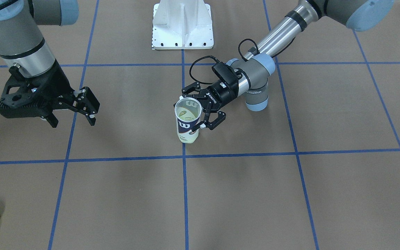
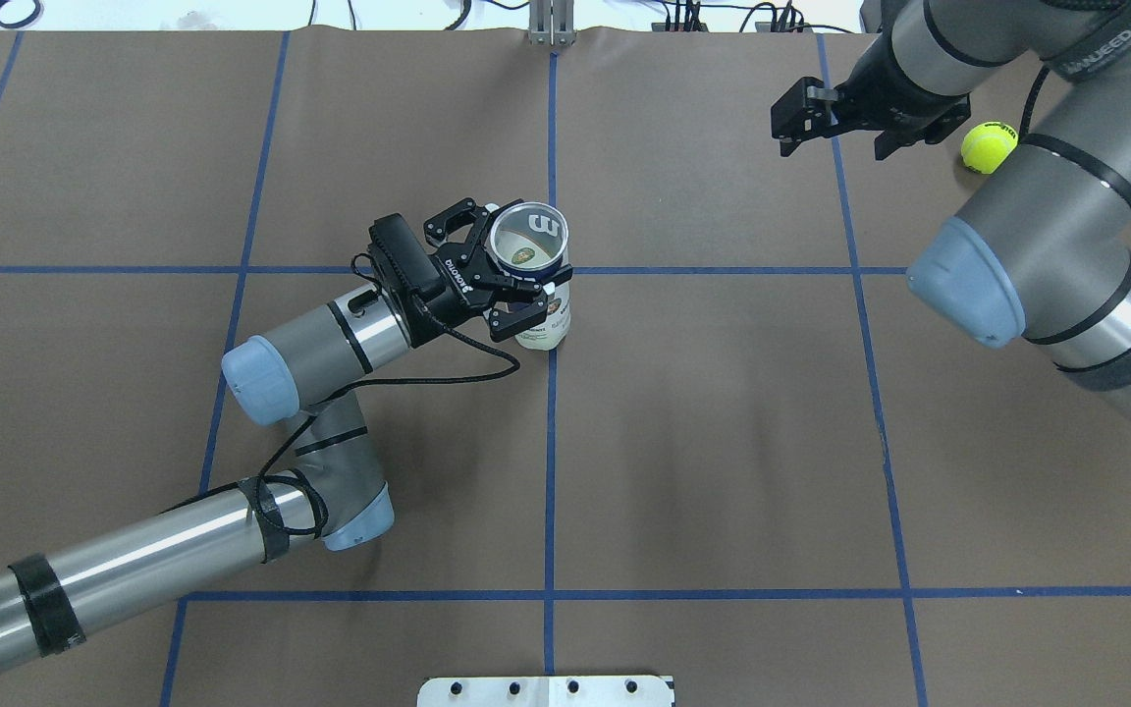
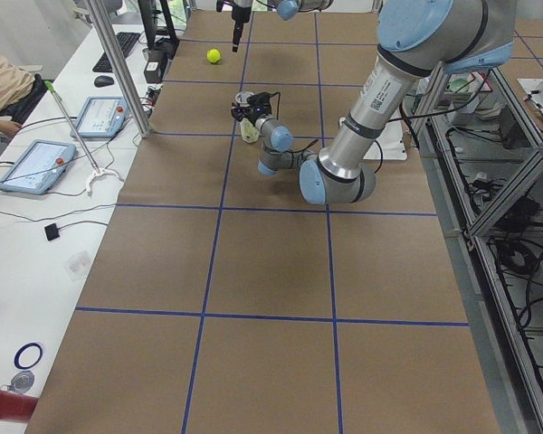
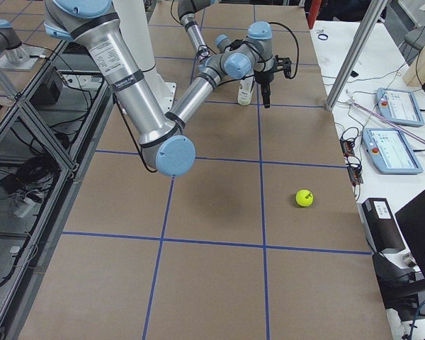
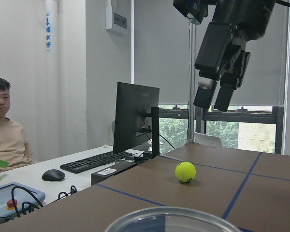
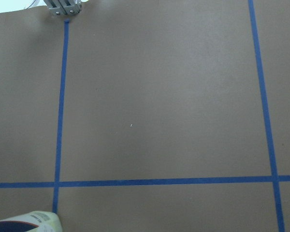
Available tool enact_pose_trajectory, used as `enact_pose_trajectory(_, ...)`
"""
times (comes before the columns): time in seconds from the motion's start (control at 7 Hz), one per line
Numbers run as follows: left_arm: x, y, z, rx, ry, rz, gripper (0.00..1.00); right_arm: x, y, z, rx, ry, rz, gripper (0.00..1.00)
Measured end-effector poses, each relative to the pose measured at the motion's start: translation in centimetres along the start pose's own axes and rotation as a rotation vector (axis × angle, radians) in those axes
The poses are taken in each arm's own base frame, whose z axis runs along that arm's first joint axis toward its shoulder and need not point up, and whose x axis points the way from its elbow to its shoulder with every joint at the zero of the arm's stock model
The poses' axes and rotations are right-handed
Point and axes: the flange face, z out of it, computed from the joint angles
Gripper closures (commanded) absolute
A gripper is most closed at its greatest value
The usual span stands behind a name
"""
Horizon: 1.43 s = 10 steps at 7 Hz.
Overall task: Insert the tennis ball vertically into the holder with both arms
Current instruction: 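Withdraw the right gripper toward the remaining yellow ball, then grasp the second yellow ball with the right gripper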
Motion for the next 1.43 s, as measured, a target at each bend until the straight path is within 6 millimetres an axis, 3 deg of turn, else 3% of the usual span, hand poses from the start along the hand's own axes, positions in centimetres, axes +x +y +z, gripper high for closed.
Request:
enact_pose_trajectory(0.29,-0.3,0.1,-0.8,-0.002,0.000,0.002,0.04,4.7,-1.1,0.6,-0.017,0.017,-0.040,0.01)
enact_pose_trajectory(0.43,-0.3,0.0,-0.9,0.000,0.001,0.001,0.04,8.1,-2.0,2.1,-0.020,0.019,-0.062,0.01)
enact_pose_trajectory(0.86,-0.1,0.1,-0.9,-0.002,0.003,-0.002,0.04,19.9,-5.7,10.7,0.002,0.039,-0.133,0.01)
enact_pose_trajectory(1.0,0.0,0.1,-0.9,-0.002,0.003,-0.003,0.04,22.9,-6.3,13.2,0.005,0.046,-0.148,0.01)
enact_pose_trajectory(1.29,0.1,0.0,-0.9,0.000,0.005,-0.004,0.04,27.3,-7.4,17.3,0.015,0.076,-0.150,0.01)
enact_pose_trajectory(1.43,0.2,0.0,-0.9,0.000,0.005,-0.004,0.04,28.7,-8.4,18.4,0.027,0.109,-0.139,0.01)
